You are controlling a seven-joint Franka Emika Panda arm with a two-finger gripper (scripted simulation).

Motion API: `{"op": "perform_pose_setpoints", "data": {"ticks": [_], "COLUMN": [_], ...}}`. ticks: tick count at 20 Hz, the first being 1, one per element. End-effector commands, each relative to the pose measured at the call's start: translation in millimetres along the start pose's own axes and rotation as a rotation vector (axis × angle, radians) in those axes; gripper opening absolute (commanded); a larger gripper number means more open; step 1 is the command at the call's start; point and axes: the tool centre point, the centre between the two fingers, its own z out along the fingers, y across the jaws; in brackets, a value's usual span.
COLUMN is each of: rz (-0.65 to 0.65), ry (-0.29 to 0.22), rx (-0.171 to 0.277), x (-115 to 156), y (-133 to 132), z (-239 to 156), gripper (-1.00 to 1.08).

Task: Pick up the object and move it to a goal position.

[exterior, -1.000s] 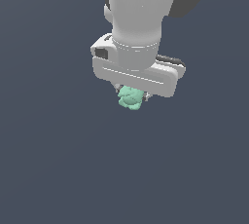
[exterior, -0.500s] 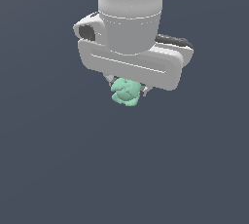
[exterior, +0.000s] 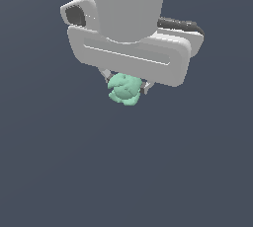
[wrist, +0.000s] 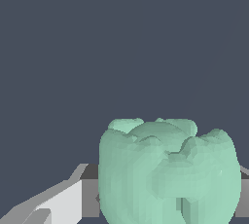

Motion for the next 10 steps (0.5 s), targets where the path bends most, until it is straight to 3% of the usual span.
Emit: {"op": "perform_pose_setpoints", "data": {"ticks": [1, 10], "rz": [0.0, 0.0], "ry": [0.0, 0.0], "rx": [0.0, 0.0], "x": [2.1, 5.2], "y": [0.1, 0.3], "z": [-3.7, -8.0], "gripper": [-1.0, -1.0]}}
